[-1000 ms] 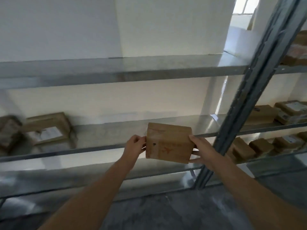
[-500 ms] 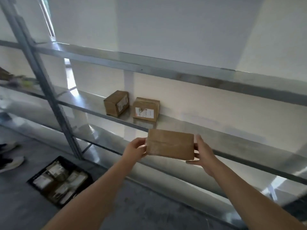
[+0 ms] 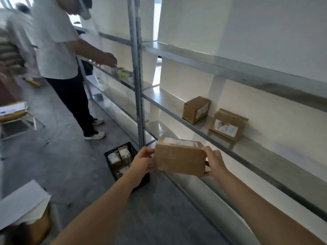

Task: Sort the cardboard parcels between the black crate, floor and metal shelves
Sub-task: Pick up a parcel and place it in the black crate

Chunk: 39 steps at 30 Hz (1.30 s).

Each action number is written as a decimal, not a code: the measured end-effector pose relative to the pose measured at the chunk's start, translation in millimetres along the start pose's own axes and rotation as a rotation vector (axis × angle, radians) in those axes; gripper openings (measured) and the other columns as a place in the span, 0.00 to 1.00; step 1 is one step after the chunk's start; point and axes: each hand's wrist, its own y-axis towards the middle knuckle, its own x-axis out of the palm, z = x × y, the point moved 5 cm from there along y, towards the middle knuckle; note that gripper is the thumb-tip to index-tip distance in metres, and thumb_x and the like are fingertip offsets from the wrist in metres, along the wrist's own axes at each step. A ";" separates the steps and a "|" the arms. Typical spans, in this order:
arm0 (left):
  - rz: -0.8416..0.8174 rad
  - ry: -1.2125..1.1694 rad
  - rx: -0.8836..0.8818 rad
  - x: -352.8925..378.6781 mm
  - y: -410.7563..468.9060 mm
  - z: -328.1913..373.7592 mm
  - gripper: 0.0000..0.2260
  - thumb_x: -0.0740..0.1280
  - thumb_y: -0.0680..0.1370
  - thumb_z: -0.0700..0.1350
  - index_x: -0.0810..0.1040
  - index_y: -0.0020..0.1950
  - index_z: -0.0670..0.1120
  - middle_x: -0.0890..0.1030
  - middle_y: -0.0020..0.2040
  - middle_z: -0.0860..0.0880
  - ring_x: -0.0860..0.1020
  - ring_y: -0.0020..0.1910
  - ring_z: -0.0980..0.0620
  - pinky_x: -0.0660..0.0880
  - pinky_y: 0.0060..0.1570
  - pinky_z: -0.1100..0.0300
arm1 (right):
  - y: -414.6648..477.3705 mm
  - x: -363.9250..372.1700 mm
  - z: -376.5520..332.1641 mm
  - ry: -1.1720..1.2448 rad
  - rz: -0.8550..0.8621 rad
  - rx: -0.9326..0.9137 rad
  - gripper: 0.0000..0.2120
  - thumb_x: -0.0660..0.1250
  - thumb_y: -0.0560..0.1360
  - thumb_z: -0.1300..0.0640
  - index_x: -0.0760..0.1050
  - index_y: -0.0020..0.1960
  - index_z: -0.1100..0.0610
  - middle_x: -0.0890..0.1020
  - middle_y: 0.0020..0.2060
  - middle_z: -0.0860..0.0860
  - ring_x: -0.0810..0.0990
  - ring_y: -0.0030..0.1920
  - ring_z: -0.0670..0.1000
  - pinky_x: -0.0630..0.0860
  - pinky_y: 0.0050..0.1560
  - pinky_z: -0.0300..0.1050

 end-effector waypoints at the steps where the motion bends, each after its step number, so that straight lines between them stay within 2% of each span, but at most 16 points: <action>1: 0.024 0.003 -0.009 -4.9 1.6 0.5 0.16 0.59 0.70 0.25 0.76 0.44 0.44 0.80 0.47 0.44 0.78 0.49 0.40 0.78 0.54 0.37 | 6.3 5.9 -2.6 0.003 -0.021 -0.012 0.19 0.60 0.78 0.42 0.69 0.64 0.53 0.80 0.52 0.53 0.79 0.48 0.51 0.83 0.40 0.54; 4: 0.102 -0.035 -0.040 -11.2 3.9 4.7 0.13 0.60 0.74 0.27 0.75 0.42 0.45 0.83 0.45 0.48 0.79 0.46 0.44 0.80 0.48 0.42 | 29.2 18.1 -9.2 0.056 -0.098 -0.007 0.20 0.59 0.76 0.44 0.72 0.64 0.53 0.81 0.53 0.54 0.80 0.50 0.53 0.82 0.37 0.55; 7: 0.136 -0.089 -0.045 -10.8 8.2 12.7 0.07 0.63 0.78 0.35 0.74 0.43 0.45 0.83 0.48 0.49 0.80 0.48 0.48 0.79 0.41 0.49 | 52.5 27.1 -18.9 0.142 -0.185 -0.006 0.26 0.62 0.68 0.43 0.72 0.63 0.53 0.81 0.54 0.57 0.80 0.54 0.57 0.81 0.45 0.63; 10: 0.189 -0.109 -0.016 -13.7 15.0 25.8 0.02 0.66 0.79 0.41 0.77 0.47 0.44 0.83 0.53 0.45 0.81 0.53 0.44 0.81 0.46 0.46 | 70.0 36.9 -33.3 0.209 -0.264 -0.035 0.26 0.62 0.66 0.47 0.71 0.61 0.56 0.80 0.54 0.58 0.79 0.54 0.57 0.80 0.47 0.58; 13: 0.241 -0.052 0.051 -14.4 22.5 40.4 0.09 0.68 0.79 0.46 0.80 0.59 0.48 0.83 0.56 0.44 0.81 0.56 0.40 0.79 0.54 0.40 | 89.0 45.0 -42.4 0.201 -0.345 -0.030 0.29 0.64 0.62 0.43 0.73 0.61 0.52 0.80 0.57 0.58 0.77 0.59 0.58 0.76 0.58 0.67; 15: 0.237 -0.044 0.066 -7.8 24.0 46.3 0.13 0.68 0.78 0.50 0.80 0.61 0.50 0.83 0.57 0.45 0.81 0.57 0.42 0.77 0.57 0.38 | 95.9 47.9 -49.4 0.205 -0.391 -0.030 0.26 0.64 0.65 0.43 0.74 0.61 0.51 0.81 0.56 0.57 0.78 0.59 0.59 0.74 0.60 0.68; 18: 0.232 0.023 0.065 5.1 23.5 50.1 0.19 0.72 0.72 0.57 0.78 0.61 0.56 0.79 0.59 0.51 0.80 0.57 0.50 0.79 0.54 0.39 | 99.4 53.8 -59.0 0.213 -0.447 -0.032 0.15 0.58 0.78 0.45 0.79 0.57 0.47 0.84 0.51 0.54 0.81 0.53 0.54 0.79 0.54 0.59; 21: 0.288 0.017 0.110 11.2 21.5 49.9 0.25 0.76 0.70 0.53 0.72 0.63 0.53 0.74 0.62 0.53 0.78 0.59 0.50 0.81 0.50 0.41 | 105.1 63.2 -61.1 0.224 -0.507 -0.026 0.15 0.56 0.81 0.44 0.79 0.56 0.47 0.84 0.49 0.53 0.81 0.50 0.52 0.80 0.48 0.55; 23: 0.369 0.014 0.145 9.1 17.4 48.5 0.25 0.76 0.70 0.50 0.69 0.63 0.51 0.73 0.62 0.52 0.78 0.59 0.49 0.81 0.48 0.43 | 106.8 71.1 -61.9 0.224 -0.533 -0.023 0.13 0.58 0.80 0.48 0.79 0.56 0.48 0.84 0.53 0.54 0.80 0.54 0.53 0.78 0.54 0.57; 25: 0.431 -0.015 0.163 2.4 13.9 46.0 0.26 0.76 0.70 0.51 0.68 0.63 0.51 0.73 0.62 0.51 0.77 0.59 0.48 0.82 0.46 0.45 | 104.2 79.4 -63.1 0.205 -0.598 -0.046 0.12 0.60 0.77 0.53 0.79 0.57 0.48 0.82 0.56 0.54 0.77 0.58 0.53 0.73 0.60 0.59; 28: 0.437 -0.110 0.168 -12.2 14.3 45.2 0.24 0.75 0.72 0.47 0.69 0.65 0.53 0.73 0.62 0.49 0.77 0.57 0.47 0.80 0.44 0.52 | 99.2 94.5 -67.3 0.159 -0.763 -0.093 0.17 0.63 0.75 0.54 0.74 0.63 0.44 0.81 0.59 0.52 0.75 0.63 0.56 0.77 0.56 0.62; 31: 0.425 -0.186 0.186 -27.7 20.8 47.3 0.24 0.75 0.72 0.48 0.71 0.65 0.55 0.74 0.62 0.49 0.76 0.59 0.47 0.78 0.48 0.54 | 96.5 108.0 -68.6 0.148 -0.888 -0.036 0.20 0.66 0.75 0.55 0.72 0.66 0.43 0.80 0.62 0.52 0.75 0.65 0.58 0.77 0.55 0.66; 34: 0.392 -0.266 0.218 -37.9 27.6 47.7 0.27 0.76 0.69 0.49 0.72 0.66 0.54 0.76 0.64 0.48 0.77 0.60 0.48 0.79 0.48 0.54 | 91.9 115.6 -70.4 0.094 -0.843 0.008 0.22 0.69 0.75 0.51 0.69 0.67 0.42 0.77 0.62 0.52 0.76 0.61 0.57 0.81 0.46 0.60; 36: 0.370 -0.244 0.238 -44.5 34.5 47.4 0.30 0.76 0.68 0.47 0.70 0.69 0.53 0.76 0.65 0.48 0.78 0.59 0.50 0.79 0.47 0.56 | 90.0 120.3 -71.0 0.047 -0.765 0.032 0.19 0.67 0.76 0.47 0.70 0.66 0.44 0.78 0.60 0.52 0.79 0.56 0.55 0.81 0.42 0.55; 39: 0.371 -0.186 0.264 -58.0 47.3 43.5 0.37 0.81 0.65 0.52 0.68 0.70 0.59 0.75 0.66 0.49 0.77 0.62 0.49 0.80 0.51 0.52 | 84.2 130.5 -77.1 -0.102 -0.656 0.041 0.14 0.63 0.77 0.40 0.76 0.56 0.46 0.80 0.53 0.54 0.80 0.50 0.55 0.83 0.41 0.53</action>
